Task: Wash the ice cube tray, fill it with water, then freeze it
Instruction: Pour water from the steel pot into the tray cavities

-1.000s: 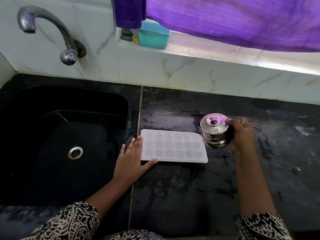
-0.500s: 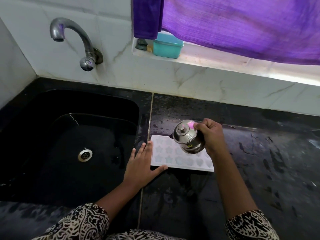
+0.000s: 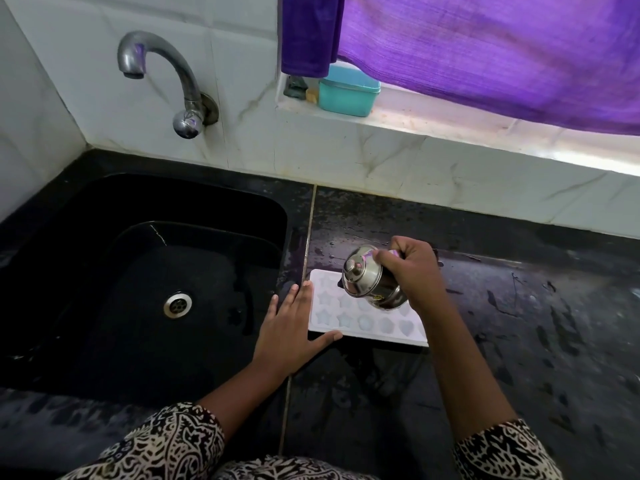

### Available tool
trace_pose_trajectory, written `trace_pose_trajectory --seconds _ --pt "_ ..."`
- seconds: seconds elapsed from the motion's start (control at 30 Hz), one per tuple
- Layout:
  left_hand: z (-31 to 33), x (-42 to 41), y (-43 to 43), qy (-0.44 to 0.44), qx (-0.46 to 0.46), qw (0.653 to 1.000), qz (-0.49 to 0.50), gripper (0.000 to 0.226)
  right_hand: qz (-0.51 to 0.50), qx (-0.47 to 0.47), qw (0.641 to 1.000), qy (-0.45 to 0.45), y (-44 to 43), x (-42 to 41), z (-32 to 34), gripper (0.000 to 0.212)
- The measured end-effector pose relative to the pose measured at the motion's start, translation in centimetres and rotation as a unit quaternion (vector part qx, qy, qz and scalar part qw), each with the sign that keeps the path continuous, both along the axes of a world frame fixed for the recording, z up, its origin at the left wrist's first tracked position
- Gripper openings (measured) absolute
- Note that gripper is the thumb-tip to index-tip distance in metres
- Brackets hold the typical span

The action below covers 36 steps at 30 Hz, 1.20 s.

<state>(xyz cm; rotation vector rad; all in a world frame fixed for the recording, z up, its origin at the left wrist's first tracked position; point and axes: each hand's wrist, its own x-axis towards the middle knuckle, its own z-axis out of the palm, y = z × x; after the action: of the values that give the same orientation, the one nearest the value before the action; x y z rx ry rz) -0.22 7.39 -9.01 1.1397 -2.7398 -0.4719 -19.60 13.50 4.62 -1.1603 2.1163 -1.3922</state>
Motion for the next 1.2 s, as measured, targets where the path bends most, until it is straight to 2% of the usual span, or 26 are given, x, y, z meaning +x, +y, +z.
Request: trace_pose_trajectory --seconds 0.07,0.23,0.67,1.2 --pt "0.0 0.0 0.0 -0.001 0.0 1.0 0.0 0.116 0.001 0.001 1.0 0.005 0.0 0.1 0.2 0.032" --pt "0.0 0.0 0.1 -0.006 -0.002 1.0 0.004 0.116 -0.007 -0.005 1.0 0.014 -0.1 0.3 0.7 0.047" --pt "-0.1 0.1 0.0 0.005 0.003 1.0 0.0 0.115 0.0 0.014 0.999 0.039 -0.5 0.2 0.9 0.028" --pt "0.1 0.0 0.0 0.004 0.004 1.0 0.002 0.114 0.007 0.012 0.999 0.051 -0.6 0.2 1.8 0.031"
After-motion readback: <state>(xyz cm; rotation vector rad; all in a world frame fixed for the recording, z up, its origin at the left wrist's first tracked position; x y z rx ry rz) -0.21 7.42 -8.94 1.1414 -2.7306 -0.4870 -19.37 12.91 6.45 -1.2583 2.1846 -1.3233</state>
